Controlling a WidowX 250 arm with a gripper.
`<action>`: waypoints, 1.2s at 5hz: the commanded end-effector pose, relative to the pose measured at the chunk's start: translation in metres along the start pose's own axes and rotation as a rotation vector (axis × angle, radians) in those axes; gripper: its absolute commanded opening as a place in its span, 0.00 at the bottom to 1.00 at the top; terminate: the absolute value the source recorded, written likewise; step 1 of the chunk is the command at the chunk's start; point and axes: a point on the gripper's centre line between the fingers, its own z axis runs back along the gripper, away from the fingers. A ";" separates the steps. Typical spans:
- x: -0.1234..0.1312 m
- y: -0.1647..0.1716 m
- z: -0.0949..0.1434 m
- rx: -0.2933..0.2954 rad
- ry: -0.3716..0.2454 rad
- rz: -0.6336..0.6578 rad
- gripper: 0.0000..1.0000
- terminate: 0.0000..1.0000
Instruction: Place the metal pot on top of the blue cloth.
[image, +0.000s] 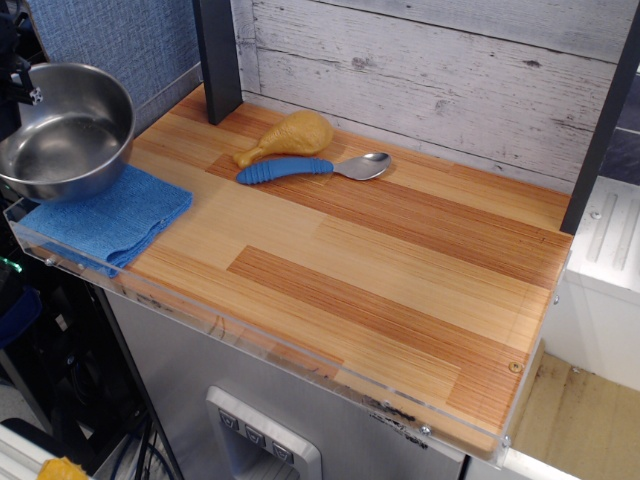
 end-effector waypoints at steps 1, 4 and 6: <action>-0.009 -0.037 0.021 0.002 -0.044 -0.062 0.00 0.00; -0.008 -0.033 -0.004 0.050 0.014 -0.048 0.00 0.00; -0.011 -0.035 -0.007 0.118 0.093 -0.056 1.00 0.00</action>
